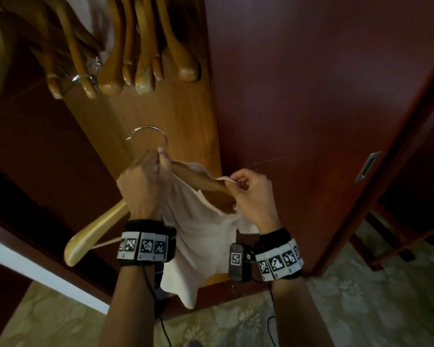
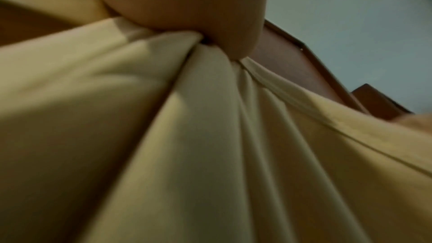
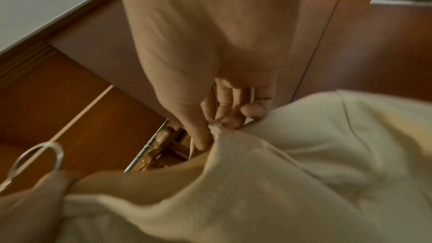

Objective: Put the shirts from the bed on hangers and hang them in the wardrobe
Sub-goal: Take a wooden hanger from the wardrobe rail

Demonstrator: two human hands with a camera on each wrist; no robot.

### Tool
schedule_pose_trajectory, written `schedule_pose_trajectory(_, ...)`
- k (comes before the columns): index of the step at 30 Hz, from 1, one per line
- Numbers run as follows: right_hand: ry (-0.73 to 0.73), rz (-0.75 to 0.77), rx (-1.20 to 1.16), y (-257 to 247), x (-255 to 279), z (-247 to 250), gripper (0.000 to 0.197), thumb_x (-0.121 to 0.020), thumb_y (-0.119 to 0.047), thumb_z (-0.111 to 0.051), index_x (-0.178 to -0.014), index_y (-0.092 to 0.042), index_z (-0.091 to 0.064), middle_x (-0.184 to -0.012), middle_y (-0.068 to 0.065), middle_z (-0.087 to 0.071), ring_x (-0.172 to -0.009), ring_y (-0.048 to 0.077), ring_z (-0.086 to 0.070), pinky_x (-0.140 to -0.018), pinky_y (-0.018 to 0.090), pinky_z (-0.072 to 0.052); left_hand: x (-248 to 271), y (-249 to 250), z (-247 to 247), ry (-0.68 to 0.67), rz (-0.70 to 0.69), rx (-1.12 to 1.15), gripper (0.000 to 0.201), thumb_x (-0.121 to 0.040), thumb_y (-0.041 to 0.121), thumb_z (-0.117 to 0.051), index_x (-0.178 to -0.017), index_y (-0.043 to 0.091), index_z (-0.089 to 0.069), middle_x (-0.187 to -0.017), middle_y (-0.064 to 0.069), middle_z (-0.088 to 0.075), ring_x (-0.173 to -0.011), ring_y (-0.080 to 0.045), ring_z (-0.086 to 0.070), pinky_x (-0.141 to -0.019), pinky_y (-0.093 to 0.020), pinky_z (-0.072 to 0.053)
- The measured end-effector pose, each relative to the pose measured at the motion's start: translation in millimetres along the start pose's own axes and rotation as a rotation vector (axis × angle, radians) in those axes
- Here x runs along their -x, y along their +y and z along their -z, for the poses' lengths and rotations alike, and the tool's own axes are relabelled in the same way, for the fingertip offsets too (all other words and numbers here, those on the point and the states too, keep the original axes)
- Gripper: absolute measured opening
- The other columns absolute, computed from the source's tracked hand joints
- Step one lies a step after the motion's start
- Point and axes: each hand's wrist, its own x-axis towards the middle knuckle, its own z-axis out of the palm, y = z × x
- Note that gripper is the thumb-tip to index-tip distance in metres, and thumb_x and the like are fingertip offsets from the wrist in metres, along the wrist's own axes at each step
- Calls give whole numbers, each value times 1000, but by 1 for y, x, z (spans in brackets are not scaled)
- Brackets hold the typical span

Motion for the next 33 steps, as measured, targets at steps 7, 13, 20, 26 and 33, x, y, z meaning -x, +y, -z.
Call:
schedule_pose_trajectory(7, -149, -16, -436, -29, 6, -19, 19, -104, -14, -65, -103, -26, -80, -99, -6, -80, -91, 1, -71, -84, 19, -50, 25, 30, -24, -255, -116, 89, 30, -103, 35, -58, -79, 17, -63, -68, 3, -62, -47, -21, -52, -46, -29, -41)
schedule_pose_trajectory(13, -394, -57, -842, -36, 8, 9, 34, -110, 1, -44, -140, -4, -61, -139, 18, -66, -126, 33, -67, -106, 44, -55, 30, 21, -31, -301, 59, 168, 46, -105, 51, -40, -92, 20, -71, -73, -3, -70, -65, -31, -65, -53, -36, -43)
schedule_pose_trajectory(20, 70, 225, 168, -1, -3, 35, 21, -104, -20, -61, -122, -19, -71, -120, -6, -73, -117, 11, -66, -101, 36, -54, 23, 15, -36, -240, 166, 271, 38, -109, 36, -46, -90, 19, -75, -68, 8, -69, -53, -11, -60, -50, -38, -50)
schedule_pose_trajectory(26, -156, -32, 652, -9, 6, 29, 59, -111, -56, -26, -98, -15, -68, -102, 17, -75, -100, 43, -68, -80, 44, -44, 24, 28, -36, -242, 128, 340, 39, -108, 40, -45, -86, 18, -70, -62, 8, -62, -52, -13, -59, -49, -43, -48)
schedule_pose_trajectory(33, -195, 40, 311, -45, 12, 4, 63, -104, -69, -19, -110, -24, -63, -99, 8, -76, -103, 38, -68, -90, 49, -50, 33, 54, -42, -358, -20, 509, 30, -108, 22, -52, -78, 20, -55, -65, 12, -50, -55, -3, -48, -53, -18, -31)
